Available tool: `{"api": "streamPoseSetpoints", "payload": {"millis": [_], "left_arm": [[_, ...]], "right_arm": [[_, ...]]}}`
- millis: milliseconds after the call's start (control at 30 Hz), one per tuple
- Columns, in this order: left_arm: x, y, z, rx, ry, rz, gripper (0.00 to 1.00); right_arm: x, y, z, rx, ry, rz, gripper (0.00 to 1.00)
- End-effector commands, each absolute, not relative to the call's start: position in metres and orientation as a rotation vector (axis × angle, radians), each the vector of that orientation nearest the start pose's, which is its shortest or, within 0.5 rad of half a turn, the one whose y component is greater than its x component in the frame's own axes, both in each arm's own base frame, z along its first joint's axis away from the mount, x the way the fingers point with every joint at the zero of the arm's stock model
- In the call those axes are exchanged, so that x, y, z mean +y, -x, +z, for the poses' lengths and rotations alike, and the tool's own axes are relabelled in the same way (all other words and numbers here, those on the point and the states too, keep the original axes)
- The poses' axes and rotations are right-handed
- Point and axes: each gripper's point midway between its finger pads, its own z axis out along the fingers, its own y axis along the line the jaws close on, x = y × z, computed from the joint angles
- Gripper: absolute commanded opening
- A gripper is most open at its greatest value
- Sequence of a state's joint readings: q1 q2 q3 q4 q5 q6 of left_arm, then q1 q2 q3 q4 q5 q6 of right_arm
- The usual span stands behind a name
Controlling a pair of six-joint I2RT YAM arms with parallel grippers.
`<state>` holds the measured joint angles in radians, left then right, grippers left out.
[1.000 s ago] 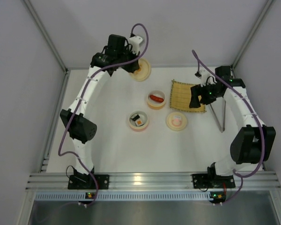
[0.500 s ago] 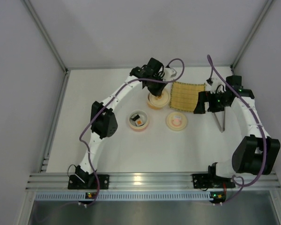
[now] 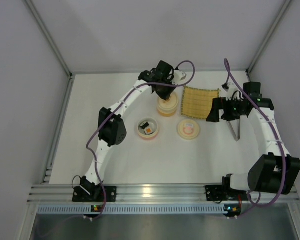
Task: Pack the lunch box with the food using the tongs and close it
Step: Close the box lid on the packing box.
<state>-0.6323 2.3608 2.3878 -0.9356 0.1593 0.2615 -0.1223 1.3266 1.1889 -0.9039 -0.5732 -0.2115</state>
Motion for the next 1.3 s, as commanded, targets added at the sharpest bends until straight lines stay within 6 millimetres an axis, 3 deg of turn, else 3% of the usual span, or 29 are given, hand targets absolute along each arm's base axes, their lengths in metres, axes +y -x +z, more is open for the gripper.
{"api": "streamPoseSetpoints", "payload": {"millis": [0,600,933,1167,1267], "left_arm": [[-0.36,-0.471,0.157,2.145,-1.11,-0.322,0.0],[-0.362,-0.48,0.129,2.17,-1.113,-0.295,0.01],[-0.371,-0.48,0.137,2.142,-1.099,-0.334,0.14],[-0.373,-0.477,0.129,2.162,-1.097,-0.363,0.41],[-0.372,-0.472,0.123,2.183,-1.111,-0.373,0.45]], "right_arm": [[0.052,-0.302,0.194,2.369,0.317,0.595,0.99],[0.054,-0.303,0.188,2.379,0.321,0.622,0.99],[0.055,-0.302,0.184,2.383,0.314,0.637,0.99],[0.056,-0.302,0.183,2.384,0.314,0.642,0.99],[0.056,-0.302,0.184,2.382,0.317,0.643,0.99]]}}
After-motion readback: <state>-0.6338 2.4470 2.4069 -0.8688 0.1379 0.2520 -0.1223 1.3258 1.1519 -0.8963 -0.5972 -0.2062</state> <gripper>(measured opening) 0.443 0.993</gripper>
